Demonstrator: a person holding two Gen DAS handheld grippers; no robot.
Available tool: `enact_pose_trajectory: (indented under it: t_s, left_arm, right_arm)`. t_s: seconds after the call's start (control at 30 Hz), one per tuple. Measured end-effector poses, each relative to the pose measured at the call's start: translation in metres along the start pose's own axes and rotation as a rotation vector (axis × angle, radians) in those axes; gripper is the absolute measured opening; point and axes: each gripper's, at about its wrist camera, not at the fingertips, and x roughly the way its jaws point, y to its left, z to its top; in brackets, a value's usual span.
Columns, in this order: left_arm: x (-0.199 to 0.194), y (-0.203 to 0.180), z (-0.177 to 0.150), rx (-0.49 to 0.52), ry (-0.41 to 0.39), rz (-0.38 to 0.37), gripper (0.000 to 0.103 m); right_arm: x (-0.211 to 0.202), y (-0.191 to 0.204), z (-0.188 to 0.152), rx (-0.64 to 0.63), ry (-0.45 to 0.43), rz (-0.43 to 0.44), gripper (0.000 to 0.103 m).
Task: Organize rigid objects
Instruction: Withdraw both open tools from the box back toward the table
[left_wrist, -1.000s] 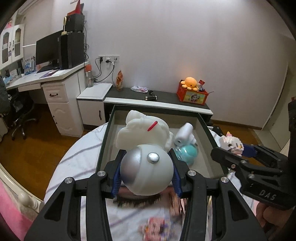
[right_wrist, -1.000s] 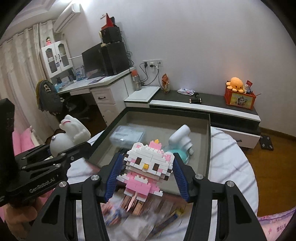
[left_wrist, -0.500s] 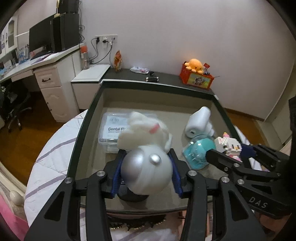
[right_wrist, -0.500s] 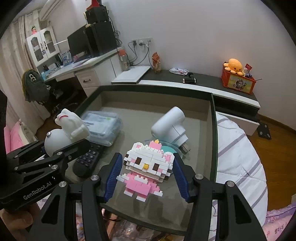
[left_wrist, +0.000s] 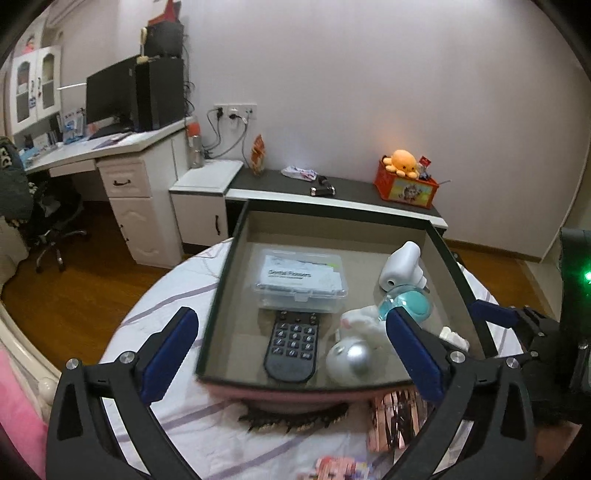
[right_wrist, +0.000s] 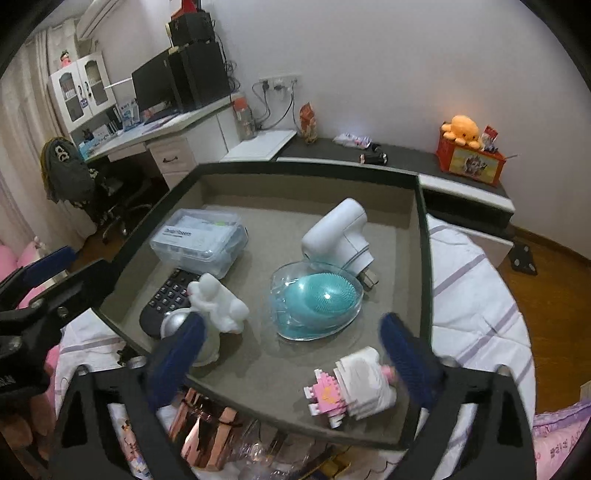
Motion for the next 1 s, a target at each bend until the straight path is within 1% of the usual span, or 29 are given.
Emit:
enact_pose_trajectory:
  t_s: [0.13,0.27,0.5,0.6,0.73,0.8,1.0]
  left_arm:
    - [-0.025,0.004,-0.008,-0.006,-0.008,0.036,0.103]
    - [-0.054,0.005,-0.015,-0.002,-0.028,0.071,0.103]
    - [-0.112,0.005,-0.026,0.003,-0.07,0.086,0.103]
    - [-0.136,0.005,-0.032,0.004,-0.086,0.094,0.103]
    - [-0.171,0.004,-0.041,-0.004,-0.107,0.086,0.103]
    - [-0.191,0.005,-0.046,-0.016,-0.134,0.079,0.103]
    - [-0.23,0.001,-0.066,-0.012,-0.182,0.1,0.103]
  right_arm:
    - [-0.025,0.008,-0.005,0.013,-0.036,0.012,0.103]
    - [-0.062,0.015,-0.013,0.036,-0.099,0.003,0.103]
    - [-0.135,0.025,-0.039,0.049,-0.202,-0.032,0.103]
    - [-0.165,0.029,-0.055,0.059,-0.237,-0.022,0.103]
    - [-0.198,0.035,-0.073,0.055,-0.267,-0.036,0.103]
    - [-0.217,0.04,-0.08,0.042,-0.293,-0.051,0.103]
    - [-0.262,0.052,-0.103,0.041,-0.375,-0.067,0.103]
